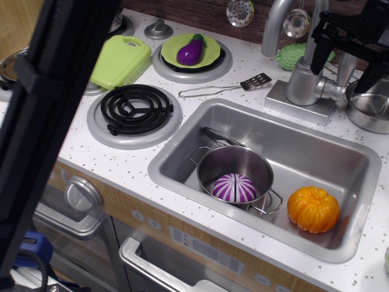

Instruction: Turn lever vertical to front

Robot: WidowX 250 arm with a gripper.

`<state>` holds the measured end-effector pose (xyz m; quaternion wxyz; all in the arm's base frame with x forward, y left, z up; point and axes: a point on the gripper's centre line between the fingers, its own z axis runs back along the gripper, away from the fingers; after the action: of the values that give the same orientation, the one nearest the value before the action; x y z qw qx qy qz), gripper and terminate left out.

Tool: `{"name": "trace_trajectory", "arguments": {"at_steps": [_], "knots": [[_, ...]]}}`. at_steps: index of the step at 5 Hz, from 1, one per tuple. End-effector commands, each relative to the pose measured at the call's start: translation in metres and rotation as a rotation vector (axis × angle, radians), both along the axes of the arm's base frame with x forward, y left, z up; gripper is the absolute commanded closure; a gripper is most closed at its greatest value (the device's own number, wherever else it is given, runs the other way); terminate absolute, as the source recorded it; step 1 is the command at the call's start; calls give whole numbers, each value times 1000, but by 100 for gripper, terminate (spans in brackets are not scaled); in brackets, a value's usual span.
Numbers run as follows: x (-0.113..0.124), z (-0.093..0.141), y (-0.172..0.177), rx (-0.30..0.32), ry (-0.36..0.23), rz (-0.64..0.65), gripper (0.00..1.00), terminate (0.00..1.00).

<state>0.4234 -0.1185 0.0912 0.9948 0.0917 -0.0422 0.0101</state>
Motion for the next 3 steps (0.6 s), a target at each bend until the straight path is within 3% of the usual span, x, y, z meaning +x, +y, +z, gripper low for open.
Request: {"name": "trace_trajectory", "arguments": {"at_steps": [1,3], "knots": [[0,0,0,0,0,0,0,0],[11,25,-9,19,-117,2,0,0]]}}
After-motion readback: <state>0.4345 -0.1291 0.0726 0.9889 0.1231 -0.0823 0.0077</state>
